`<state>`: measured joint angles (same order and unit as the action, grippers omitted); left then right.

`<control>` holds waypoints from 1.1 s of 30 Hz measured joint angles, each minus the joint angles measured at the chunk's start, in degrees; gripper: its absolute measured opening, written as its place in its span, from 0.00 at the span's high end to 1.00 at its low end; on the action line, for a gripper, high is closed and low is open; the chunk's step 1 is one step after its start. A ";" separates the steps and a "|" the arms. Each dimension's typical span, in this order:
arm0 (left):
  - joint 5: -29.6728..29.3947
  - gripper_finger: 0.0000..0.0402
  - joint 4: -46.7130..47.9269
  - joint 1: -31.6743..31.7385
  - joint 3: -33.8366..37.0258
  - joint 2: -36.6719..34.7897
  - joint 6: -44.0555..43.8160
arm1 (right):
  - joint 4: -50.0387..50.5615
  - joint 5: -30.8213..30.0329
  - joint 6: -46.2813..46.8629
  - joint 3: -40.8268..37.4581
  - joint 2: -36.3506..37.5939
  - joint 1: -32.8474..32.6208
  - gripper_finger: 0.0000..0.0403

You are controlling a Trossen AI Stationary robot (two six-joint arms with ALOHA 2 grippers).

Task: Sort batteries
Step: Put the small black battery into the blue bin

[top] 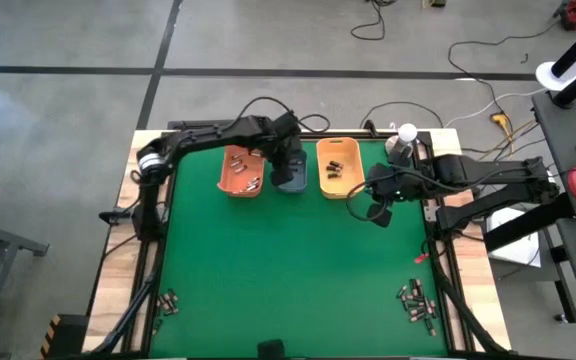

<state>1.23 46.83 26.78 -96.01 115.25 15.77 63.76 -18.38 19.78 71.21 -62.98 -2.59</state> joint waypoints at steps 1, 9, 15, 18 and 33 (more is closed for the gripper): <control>0.02 0.98 -0.31 0.49 -0.15 1.14 0.21 | -0.07 -0.42 0.19 0.01 -0.16 0.00 0.87; 0.43 0.97 -3.19 2.26 -0.71 7.09 0.26 | -0.22 -5.32 0.21 1.66 -0.56 0.17 0.88; 1.99 0.97 -4.64 2.15 -0.71 8.71 0.60 | -0.21 -5.74 0.21 2.97 -0.54 0.64 0.88; 3.04 0.97 -5.43 2.15 -0.69 9.06 0.71 | -0.25 -5.75 0.15 3.14 -0.54 0.79 0.88; 5.15 0.97 -6.57 -0.10 -0.67 10.72 3.39 | -0.51 -5.73 0.77 3.14 -0.54 1.14 0.88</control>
<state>6.38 40.26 26.68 -96.68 125.97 19.16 63.25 -24.10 20.55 74.35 -63.53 -1.45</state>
